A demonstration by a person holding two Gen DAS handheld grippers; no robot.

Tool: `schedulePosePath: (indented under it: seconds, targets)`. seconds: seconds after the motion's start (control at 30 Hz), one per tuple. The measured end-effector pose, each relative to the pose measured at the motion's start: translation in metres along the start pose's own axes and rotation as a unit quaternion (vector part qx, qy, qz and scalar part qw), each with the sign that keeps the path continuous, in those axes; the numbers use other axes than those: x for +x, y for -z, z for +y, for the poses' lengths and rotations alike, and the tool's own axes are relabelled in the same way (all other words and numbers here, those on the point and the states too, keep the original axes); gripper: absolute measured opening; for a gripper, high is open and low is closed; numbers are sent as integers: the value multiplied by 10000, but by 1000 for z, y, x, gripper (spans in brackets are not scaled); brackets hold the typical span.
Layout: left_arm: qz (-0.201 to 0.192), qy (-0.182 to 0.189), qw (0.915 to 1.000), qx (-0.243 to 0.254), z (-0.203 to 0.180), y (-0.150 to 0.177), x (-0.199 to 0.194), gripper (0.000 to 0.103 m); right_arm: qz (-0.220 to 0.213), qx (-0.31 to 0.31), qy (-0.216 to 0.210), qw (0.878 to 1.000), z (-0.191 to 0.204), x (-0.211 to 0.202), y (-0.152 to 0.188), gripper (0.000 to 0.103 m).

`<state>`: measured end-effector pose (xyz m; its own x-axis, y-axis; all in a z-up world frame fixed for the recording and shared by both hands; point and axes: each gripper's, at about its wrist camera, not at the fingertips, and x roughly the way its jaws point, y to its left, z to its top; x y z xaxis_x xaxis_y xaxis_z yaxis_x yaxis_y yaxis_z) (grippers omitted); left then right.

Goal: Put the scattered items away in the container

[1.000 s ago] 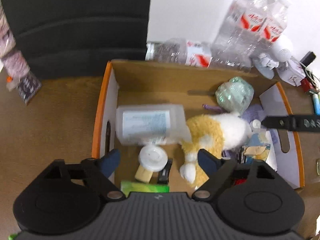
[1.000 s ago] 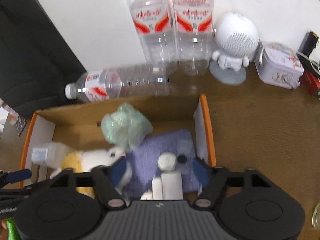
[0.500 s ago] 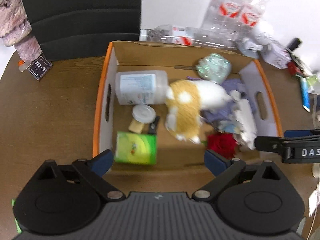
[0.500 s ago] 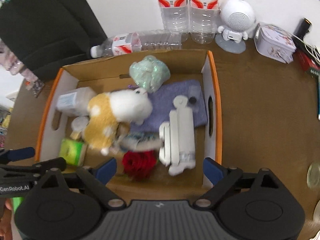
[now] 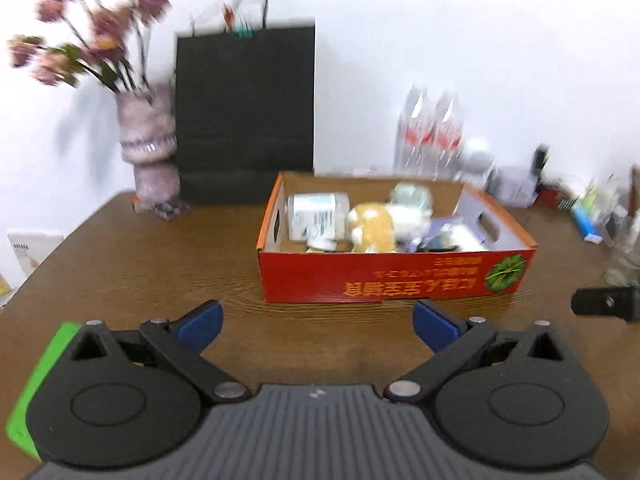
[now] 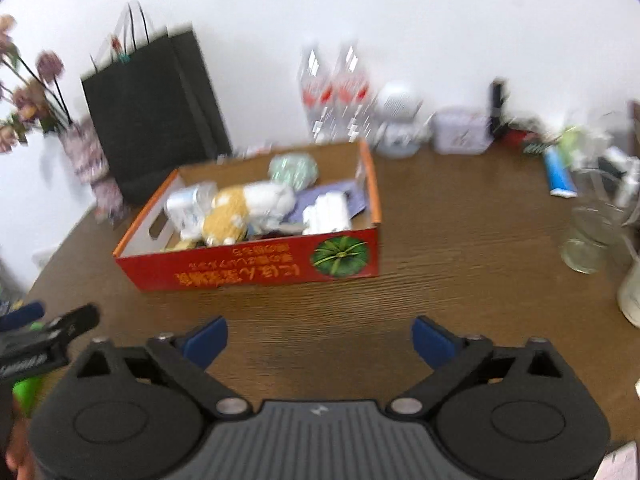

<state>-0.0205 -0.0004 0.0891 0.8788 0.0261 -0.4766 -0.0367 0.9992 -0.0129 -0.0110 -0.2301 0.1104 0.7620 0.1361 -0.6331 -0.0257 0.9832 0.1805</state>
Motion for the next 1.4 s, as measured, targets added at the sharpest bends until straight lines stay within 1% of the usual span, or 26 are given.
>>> schedulePosePath:
  seconds: [0.07, 0.13, 0.2, 0.3, 0.47, 0.6, 0.7, 0.8, 0.93, 1.1, 1.23, 1.4]
  targets:
    - [-357, 15, 9993, -97, 0, 26, -17, 103, -507, -25, 109, 9987, -2, -12, 26, 103]
    - [-420, -34, 9989, -183, 1, 47, -22, 103, -777, -179, 215, 9966, 3, -13, 50, 103]
    - [-217, -70, 9994, -263, 3, 60, -18, 103, -744, -420, 163, 9962, 11, -3, 69, 103]
    - [210, -93, 9995, -222, 3, 68, -9, 103, -456, -728, 132, 9962, 22, 15, 83, 103]
    - [413, -377, 9982, 227, -7, 79, 0, 103, -314, -1019, 67, 9943, 37, 30, 103, 103]
    - [707, -188, 9972, 148, -5, 85, 11, 103, -156, -1061, 35, 9942, 40, 38, 109, 103]
    - [842, -253, 9960, 173, -6, 88, 16, 103, 0, -1084, 76, 9941, 41, 41, 113, 103]
    - [1009, -214, 9946, 147, -6, 90, 20, 103, 76, -1035, -32, 9946, 39, 44, 113, 103]
    - [1028, -146, 9945, 119, -5, 91, 19, 103, 90, -1073, -31, 9942, 40, 46, 113, 103]
    - [1006, -108, 9946, 219, -11, 91, 17, 103, 92, -1069, -31, 9942, 41, 45, 112, 103]
    - [1039, -15, 9945, 151, -11, 91, 18, 103, 94, -1066, -30, 9943, 41, 46, 112, 103]
    - [1037, -18, 9945, 147, -11, 91, 19, 103, 94, -1062, -29, 9943, 41, 46, 112, 103]
